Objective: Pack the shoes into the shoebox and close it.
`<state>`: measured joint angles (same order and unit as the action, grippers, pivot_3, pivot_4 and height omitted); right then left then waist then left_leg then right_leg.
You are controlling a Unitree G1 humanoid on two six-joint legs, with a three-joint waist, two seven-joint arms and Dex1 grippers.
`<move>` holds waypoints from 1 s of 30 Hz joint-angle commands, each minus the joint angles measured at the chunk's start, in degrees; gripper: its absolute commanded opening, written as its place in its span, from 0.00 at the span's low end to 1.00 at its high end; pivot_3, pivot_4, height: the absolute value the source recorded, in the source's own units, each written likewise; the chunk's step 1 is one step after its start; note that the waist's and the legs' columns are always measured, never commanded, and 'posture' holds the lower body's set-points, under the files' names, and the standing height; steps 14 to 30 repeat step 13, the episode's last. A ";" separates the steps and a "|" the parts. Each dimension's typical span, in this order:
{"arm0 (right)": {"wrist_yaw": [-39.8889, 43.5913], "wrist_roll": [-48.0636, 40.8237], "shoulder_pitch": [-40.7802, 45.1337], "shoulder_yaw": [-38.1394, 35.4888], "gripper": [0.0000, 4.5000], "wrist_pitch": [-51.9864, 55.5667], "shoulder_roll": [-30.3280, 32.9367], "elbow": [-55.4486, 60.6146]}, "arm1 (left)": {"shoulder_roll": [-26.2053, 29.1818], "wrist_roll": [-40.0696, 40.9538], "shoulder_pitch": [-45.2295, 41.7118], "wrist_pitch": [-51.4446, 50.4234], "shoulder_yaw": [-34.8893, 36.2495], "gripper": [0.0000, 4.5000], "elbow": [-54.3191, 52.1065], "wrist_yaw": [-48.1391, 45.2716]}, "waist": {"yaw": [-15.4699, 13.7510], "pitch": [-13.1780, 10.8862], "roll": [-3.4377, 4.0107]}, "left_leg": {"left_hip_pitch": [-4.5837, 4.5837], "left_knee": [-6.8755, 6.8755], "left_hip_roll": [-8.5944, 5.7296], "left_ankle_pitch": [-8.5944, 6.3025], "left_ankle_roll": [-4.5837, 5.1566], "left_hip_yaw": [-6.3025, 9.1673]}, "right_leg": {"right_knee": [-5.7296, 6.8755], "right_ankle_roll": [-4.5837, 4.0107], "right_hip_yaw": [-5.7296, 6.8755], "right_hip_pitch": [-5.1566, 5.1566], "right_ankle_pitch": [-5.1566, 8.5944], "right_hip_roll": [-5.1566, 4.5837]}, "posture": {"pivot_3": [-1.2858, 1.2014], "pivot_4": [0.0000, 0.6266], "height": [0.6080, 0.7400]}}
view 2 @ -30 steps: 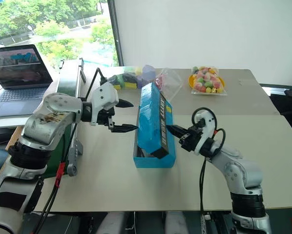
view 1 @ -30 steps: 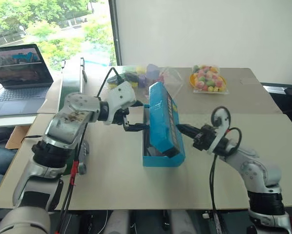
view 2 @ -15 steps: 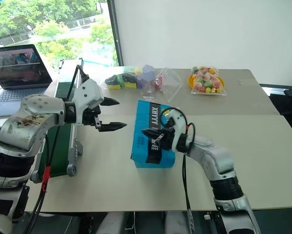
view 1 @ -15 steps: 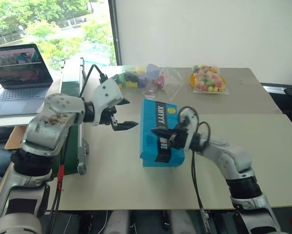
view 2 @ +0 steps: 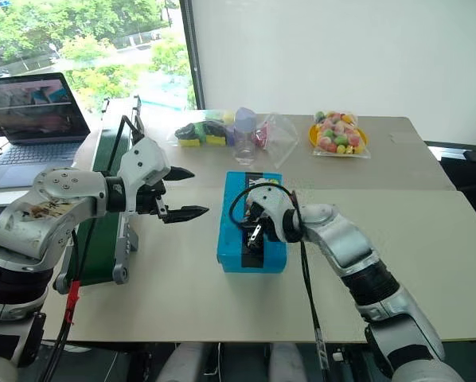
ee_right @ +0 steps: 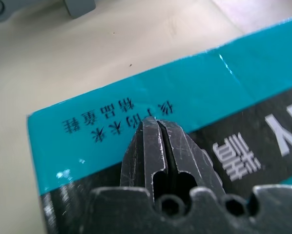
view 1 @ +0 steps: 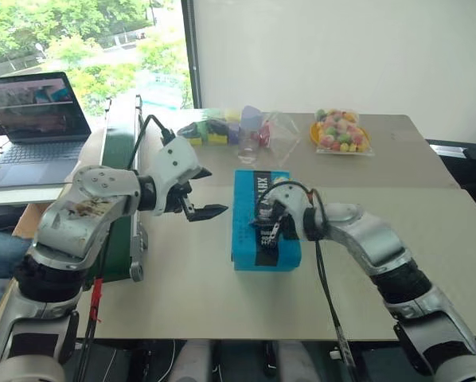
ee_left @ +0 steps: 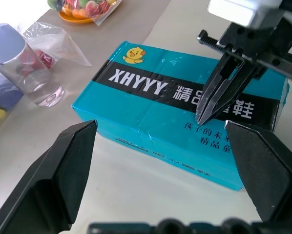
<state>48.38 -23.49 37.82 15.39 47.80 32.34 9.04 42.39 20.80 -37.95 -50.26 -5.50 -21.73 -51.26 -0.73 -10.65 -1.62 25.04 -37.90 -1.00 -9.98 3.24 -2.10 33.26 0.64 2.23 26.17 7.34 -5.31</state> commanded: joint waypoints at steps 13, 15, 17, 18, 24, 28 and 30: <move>5.99 -0.84 2.86 -8.07 0.02 -5.47 8.41 2.94 | -2.12 1.62 7.51 6.81 3.80 1.00 -0.20 3.70 | 0.04 -0.01 -0.03 | 0.08 0.03 -0.04 -0.06 0.25 0.00 | -0.03 -0.05 0.00 0.08 0.00 -0.01 | 0.52 0.24 0.99; 5.99 -0.84 2.86 -8.07 0.02 -5.47 8.41 2.94 | -2.12 1.62 7.51 6.81 3.80 1.00 -0.20 3.70 | 0.04 -0.01 -0.03 | 0.08 0.03 -0.04 -0.06 0.25 0.00 | -0.03 -0.05 0.00 0.08 0.00 -0.01 | 0.52 0.24 0.99; 5.99 -0.84 2.86 -8.07 0.02 -5.47 8.41 2.94 | -2.12 1.62 7.51 6.81 3.80 1.00 -0.20 3.70 | 0.04 -0.01 -0.03 | 0.08 0.03 -0.04 -0.06 0.25 0.00 | -0.03 -0.05 0.00 0.08 0.00 -0.01 | 0.52 0.24 0.99; 5.99 -0.84 2.86 -8.07 0.02 -5.47 8.41 2.94 | -2.12 1.62 7.51 6.81 3.80 1.00 -0.20 3.70 | 0.04 -0.01 -0.03 | 0.08 0.03 -0.04 -0.06 0.25 0.00 | -0.03 -0.05 0.00 0.08 0.00 -0.01 | 0.52 0.24 0.99; 5.99 -0.84 2.86 -8.07 0.02 -5.47 8.41 2.94 | -2.12 1.62 7.51 6.81 3.80 1.00 -0.20 3.70 | 0.04 -0.01 -0.03 | 0.08 0.03 -0.04 -0.06 0.25 0.00 | -0.03 -0.05 0.00 0.08 0.00 -0.01 | 0.52 0.24 0.99; 5.99 -0.84 2.86 -8.07 0.02 -5.47 8.41 2.94 | -2.12 1.62 7.51 6.81 3.80 1.00 -0.20 3.70 | 0.04 -0.01 -0.03 | 0.08 0.03 -0.04 -0.06 0.25 0.00 | -0.03 -0.05 0.00 0.08 0.00 -0.01 | 0.52 0.24 0.99; 5.99 -0.84 2.86 -8.07 0.02 -5.47 8.41 2.94 | -2.12 1.62 7.51 6.81 3.80 1.00 -0.20 3.70 | 0.04 -0.01 -0.03 | 0.08 0.03 -0.04 -0.06 0.25 0.00 | -0.03 -0.05 0.00 0.08 0.00 -0.01 | 0.52 0.24 0.99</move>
